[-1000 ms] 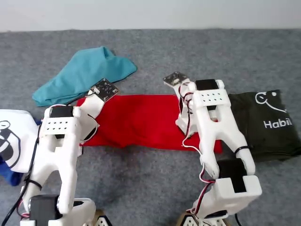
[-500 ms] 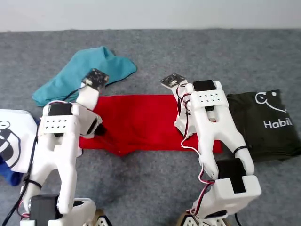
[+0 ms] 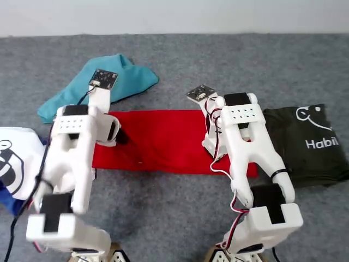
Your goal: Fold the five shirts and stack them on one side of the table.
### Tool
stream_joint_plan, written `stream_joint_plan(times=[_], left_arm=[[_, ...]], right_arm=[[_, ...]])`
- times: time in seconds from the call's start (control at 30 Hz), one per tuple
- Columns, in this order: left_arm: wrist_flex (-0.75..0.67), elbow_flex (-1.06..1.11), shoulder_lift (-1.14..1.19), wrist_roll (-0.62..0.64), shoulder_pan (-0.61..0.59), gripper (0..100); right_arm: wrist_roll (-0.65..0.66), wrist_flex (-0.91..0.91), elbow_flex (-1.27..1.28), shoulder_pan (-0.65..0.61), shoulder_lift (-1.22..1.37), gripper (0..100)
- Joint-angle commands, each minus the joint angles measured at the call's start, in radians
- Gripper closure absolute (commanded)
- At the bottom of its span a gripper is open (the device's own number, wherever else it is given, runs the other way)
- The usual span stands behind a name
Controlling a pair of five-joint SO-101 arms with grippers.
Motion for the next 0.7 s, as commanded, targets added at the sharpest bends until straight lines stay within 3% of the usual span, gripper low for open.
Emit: stream_joint_plan(times=[0.0,0.27,0.43,0.67], left_arm=[[0.003,-0.127,0.103,0.081,-0.009,73],[0.33,-0.302,0.123,0.144,-0.005,73],[0.377,-0.406,0.112,0.146,-0.101,73],[0.572,-0.516,-0.064,0.141,-0.201,73]], right_arm=[[-0.009,0.007,0.0,-0.004,-0.051,79.4],[-0.009,0.018,0.002,-0.027,-0.051,79.4],[-0.009,0.022,0.0,-0.104,-0.051,79.4],[-0.009,0.028,-0.049,-0.314,-0.051,79.4]])
